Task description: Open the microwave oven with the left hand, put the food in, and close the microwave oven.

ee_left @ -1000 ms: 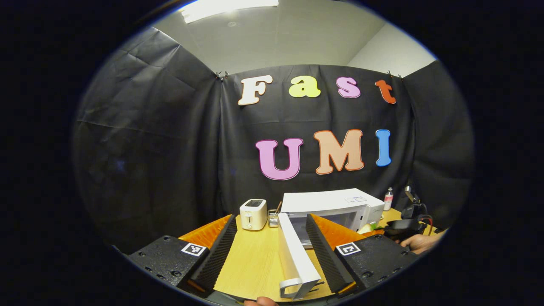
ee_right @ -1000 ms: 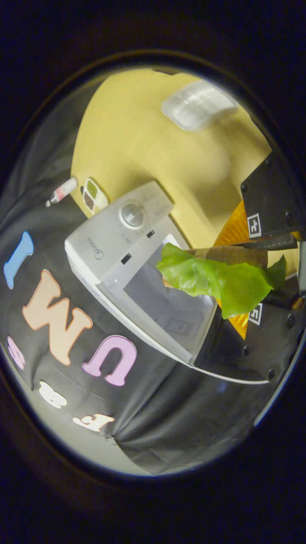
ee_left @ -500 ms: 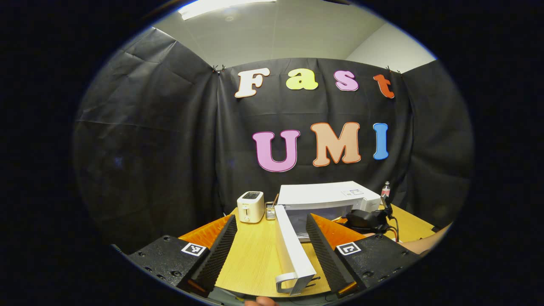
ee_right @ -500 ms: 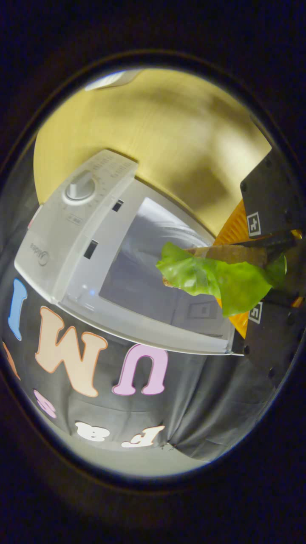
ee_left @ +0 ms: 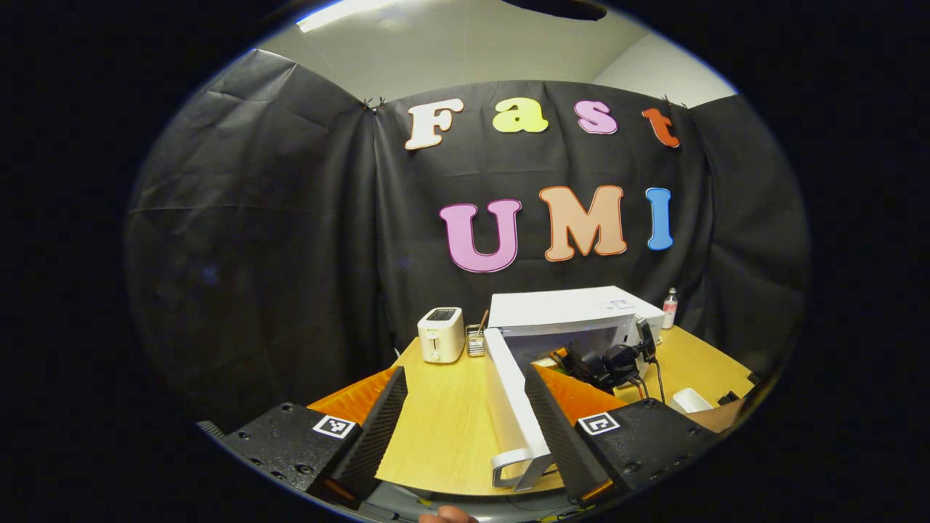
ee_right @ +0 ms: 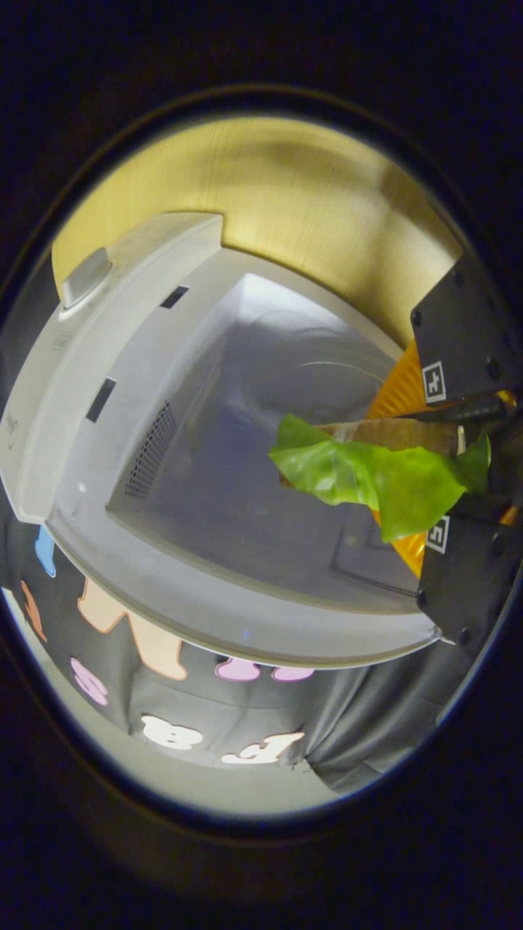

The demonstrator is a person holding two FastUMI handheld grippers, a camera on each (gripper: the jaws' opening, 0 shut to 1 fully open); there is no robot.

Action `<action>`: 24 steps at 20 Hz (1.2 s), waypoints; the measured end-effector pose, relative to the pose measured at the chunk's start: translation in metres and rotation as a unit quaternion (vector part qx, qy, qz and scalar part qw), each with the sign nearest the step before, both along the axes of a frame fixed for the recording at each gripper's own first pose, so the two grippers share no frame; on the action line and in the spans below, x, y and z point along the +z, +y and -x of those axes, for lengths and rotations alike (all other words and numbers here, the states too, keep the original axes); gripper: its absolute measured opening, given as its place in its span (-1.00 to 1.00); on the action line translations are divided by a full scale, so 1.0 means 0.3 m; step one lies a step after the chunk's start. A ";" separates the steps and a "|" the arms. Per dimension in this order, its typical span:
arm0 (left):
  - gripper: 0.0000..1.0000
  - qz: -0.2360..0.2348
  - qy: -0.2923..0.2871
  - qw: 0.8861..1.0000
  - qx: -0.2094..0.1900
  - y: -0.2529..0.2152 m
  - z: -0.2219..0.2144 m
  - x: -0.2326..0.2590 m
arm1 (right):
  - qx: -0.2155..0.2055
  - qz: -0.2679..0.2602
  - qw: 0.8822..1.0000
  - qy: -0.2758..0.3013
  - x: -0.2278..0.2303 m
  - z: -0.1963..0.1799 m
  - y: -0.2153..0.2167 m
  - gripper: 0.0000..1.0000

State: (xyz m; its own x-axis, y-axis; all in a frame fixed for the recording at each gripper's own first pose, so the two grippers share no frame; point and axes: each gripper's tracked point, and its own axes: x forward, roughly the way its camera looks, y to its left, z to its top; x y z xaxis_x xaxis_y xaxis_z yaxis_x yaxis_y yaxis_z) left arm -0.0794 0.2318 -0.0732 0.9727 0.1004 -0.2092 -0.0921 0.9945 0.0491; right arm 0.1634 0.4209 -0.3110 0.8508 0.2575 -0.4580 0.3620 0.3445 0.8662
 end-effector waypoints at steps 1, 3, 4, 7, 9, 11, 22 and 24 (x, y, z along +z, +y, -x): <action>0.90 0.003 0.010 1.000 0.001 0.006 0.005 -0.030 | 0.002 0.004 1.000 -0.002 -0.011 -0.011 0.009 -0.06; 0.92 0.012 0.034 0.999 0.009 0.026 0.010 -0.082 | -0.005 0.014 1.000 -0.005 -0.030 -0.040 0.015 -0.06; 0.92 0.020 0.037 0.999 0.011 0.032 0.006 -0.093 | -0.004 0.023 1.000 -0.003 -0.047 -0.050 0.021 -0.06; 0.91 0.025 0.048 0.998 0.014 0.045 0.004 -0.104 | 0.002 0.036 0.999 -0.007 -0.079 -0.075 0.033 -0.04; 0.94 0.013 0.049 0.999 0.008 0.041 -0.002 -0.106 | 0.009 0.056 0.998 -0.020 -0.084 -0.085 0.039 -0.03; 0.91 0.011 0.056 0.998 0.002 0.037 -0.004 -0.123 | 0.021 0.086 0.996 -0.031 -0.092 -0.096 0.050 -0.02; 0.92 0.031 0.060 0.998 -0.002 0.009 -0.029 -0.130 | 0.115 0.313 0.940 -0.069 -0.116 -0.129 -0.035 0.77; 0.92 0.029 0.059 0.998 -0.007 -0.005 -0.028 -0.130 | 0.119 0.319 0.937 -0.072 -0.103 -0.139 -0.044 1.00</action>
